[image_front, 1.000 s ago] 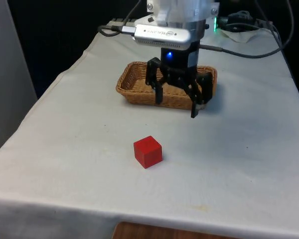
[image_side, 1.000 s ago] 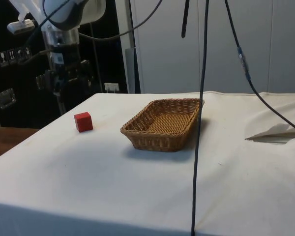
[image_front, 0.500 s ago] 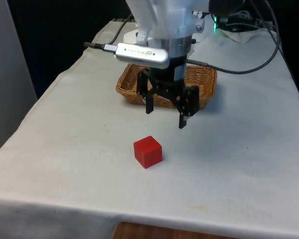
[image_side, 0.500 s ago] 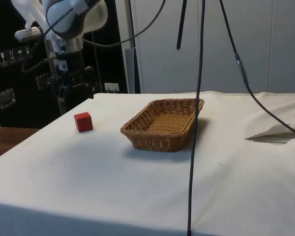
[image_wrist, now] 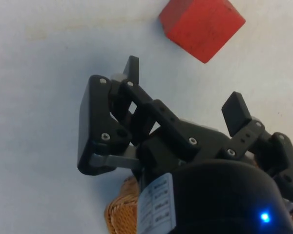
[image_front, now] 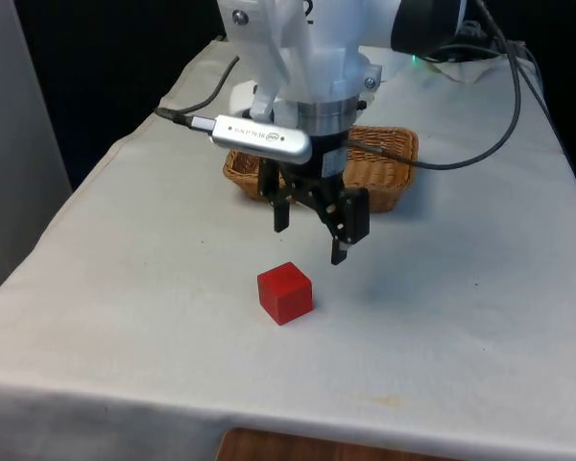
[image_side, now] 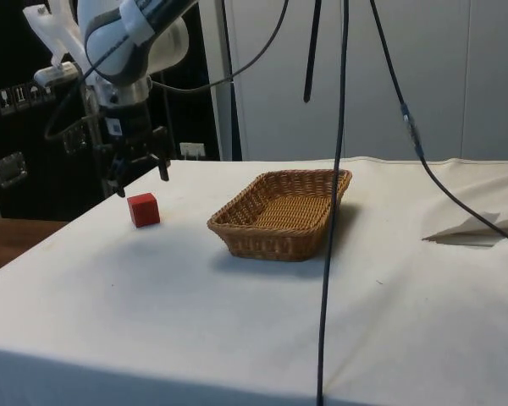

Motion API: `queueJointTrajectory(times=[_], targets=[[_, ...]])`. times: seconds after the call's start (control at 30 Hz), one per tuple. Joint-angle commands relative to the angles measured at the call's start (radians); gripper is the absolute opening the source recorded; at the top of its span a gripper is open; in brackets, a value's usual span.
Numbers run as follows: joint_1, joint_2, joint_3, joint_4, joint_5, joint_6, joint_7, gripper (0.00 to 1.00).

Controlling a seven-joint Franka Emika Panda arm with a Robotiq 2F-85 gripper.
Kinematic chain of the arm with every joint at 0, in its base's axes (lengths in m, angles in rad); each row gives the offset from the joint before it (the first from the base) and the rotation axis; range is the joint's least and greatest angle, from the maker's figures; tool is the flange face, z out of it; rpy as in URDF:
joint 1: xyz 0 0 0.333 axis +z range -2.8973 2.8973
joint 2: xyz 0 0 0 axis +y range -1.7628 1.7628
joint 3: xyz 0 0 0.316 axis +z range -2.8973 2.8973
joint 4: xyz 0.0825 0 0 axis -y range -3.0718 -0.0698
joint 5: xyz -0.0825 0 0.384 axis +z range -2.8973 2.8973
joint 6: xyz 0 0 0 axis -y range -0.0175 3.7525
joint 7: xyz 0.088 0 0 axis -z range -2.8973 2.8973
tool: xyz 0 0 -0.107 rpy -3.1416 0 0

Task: Pick up the cube and place it into the basket.

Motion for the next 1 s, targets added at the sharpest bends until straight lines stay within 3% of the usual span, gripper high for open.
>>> queueJointTrajectory(times=[0.0, 0.23, 0.53, 0.57, 0.6, 0.83, 0.87, 0.9, 0.97], targets=[[-0.003, 0.010, 0.000, 0.005, 0.006, 0.007, 0.013, 1.00], [0.000, 0.021, -0.002, 0.000, 0.000, 0.015, 0.054, 1.00], [-0.013, 0.098, 0.005, 0.088, 0.025, 0.031, 0.083, 1.00], [-0.005, 0.083, -0.002, 0.065, 0.019, 0.036, 0.083, 1.00], [-0.016, 0.116, 0.005, 0.111, 0.030, 0.031, 0.083, 1.00], [-0.030, 0.176, -0.001, 0.185, 0.045, 0.025, 0.075, 1.00], [-0.018, 0.162, -0.009, 0.162, 0.037, 0.037, 0.081, 1.00], [-0.032, 0.183, -0.001, 0.193, 0.048, 0.024, 0.073, 1.00], [-0.038, 0.195, -0.003, 0.207, 0.057, 0.022, 0.067, 1.00]])
